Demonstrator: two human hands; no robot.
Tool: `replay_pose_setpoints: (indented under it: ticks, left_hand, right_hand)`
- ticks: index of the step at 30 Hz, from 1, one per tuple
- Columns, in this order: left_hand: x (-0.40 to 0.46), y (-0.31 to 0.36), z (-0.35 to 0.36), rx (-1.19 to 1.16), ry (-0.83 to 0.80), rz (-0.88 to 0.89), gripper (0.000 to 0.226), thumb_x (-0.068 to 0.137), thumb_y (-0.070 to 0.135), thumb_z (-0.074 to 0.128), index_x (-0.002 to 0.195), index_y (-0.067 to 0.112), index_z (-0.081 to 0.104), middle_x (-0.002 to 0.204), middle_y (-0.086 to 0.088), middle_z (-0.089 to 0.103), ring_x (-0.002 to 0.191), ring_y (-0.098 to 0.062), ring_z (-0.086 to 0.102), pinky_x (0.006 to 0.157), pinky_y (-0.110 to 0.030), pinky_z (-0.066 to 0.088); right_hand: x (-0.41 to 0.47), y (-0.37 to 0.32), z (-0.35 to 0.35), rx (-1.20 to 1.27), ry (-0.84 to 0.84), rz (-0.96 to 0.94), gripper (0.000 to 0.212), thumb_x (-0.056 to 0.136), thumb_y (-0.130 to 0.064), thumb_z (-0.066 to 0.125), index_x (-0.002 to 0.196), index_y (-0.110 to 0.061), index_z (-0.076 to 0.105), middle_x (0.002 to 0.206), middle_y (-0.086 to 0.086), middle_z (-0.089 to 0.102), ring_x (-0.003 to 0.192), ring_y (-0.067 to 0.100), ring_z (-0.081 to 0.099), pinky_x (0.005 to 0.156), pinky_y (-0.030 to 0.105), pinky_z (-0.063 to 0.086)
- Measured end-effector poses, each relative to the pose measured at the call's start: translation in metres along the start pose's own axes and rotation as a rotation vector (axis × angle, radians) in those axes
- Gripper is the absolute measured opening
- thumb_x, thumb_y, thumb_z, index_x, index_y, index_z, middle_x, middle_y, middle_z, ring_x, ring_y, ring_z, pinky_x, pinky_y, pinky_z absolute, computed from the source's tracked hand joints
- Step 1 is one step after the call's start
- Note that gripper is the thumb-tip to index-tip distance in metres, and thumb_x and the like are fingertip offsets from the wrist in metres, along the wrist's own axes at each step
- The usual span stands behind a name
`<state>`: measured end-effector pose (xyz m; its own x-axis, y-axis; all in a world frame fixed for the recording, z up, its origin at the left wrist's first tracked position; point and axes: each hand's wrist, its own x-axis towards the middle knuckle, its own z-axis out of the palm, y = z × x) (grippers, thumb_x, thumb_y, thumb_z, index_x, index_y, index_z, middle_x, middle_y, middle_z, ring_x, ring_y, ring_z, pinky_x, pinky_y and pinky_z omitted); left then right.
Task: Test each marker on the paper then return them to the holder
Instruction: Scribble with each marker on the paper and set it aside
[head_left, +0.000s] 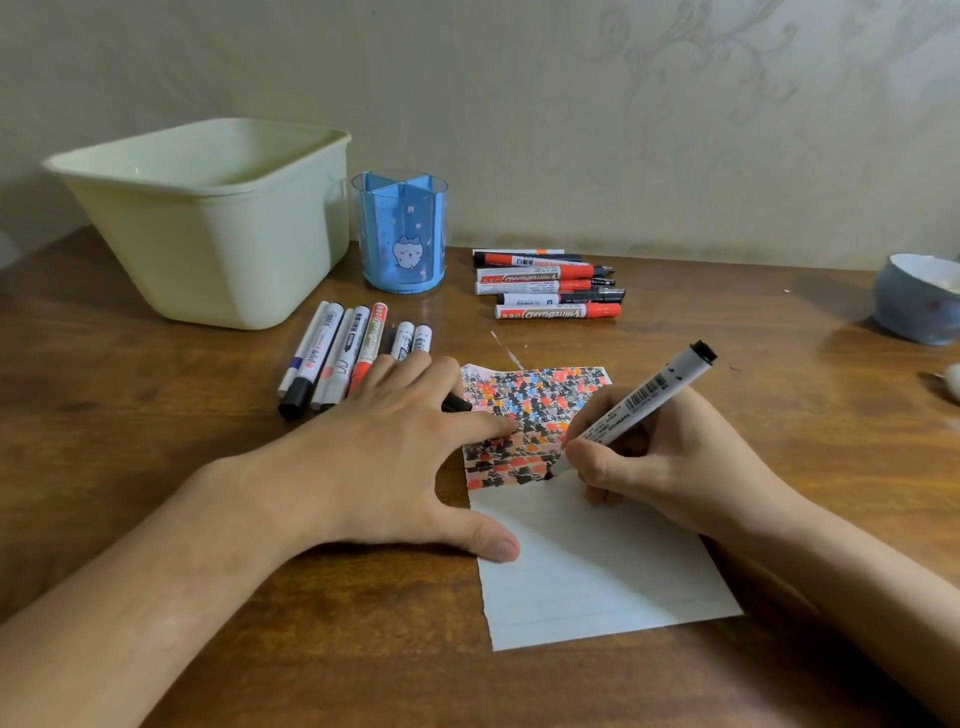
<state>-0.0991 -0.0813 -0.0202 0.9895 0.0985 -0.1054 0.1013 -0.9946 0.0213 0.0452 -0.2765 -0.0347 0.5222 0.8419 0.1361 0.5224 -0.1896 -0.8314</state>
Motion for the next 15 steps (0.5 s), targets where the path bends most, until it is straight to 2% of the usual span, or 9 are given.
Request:
replay_pose_setpoints:
  ticks: [5, 15]
  left_hand:
    - [0.0004, -0.0001, 0.0007, 0.0, 0.002, 0.0, 0.104, 0.057, 0.102, 0.031, 0.149, 0.058, 0.012, 0.109, 0.013, 0.022, 0.111, -0.01, 0.021, 0.106, -0.034, 0.029]
    - [-0.0002, -0.0006, 0.0019, -0.001, 0.023, 0.002, 0.104, 0.055, 0.103, 0.03, 0.148, 0.058, 0.015, 0.106, 0.014, 0.022, 0.105, -0.009, 0.022, 0.103, -0.033, 0.031]
  right_hand:
    - [0.0005, -0.0007, 0.0008, 0.017, 0.002, -0.009, 0.006, 0.088, -0.018, 0.073, 0.089, -0.013, 0.07, 0.071, -0.001, 0.073, 0.064, 0.017, 0.073, 0.06, 0.026, 0.058]
    - [0.001, 0.0005, 0.002, 0.004, 0.01, -0.025, 0.007, 0.087, -0.021, 0.073, 0.088, -0.015, 0.07, 0.071, -0.004, 0.073, 0.064, 0.017, 0.073, 0.059, 0.025, 0.056]
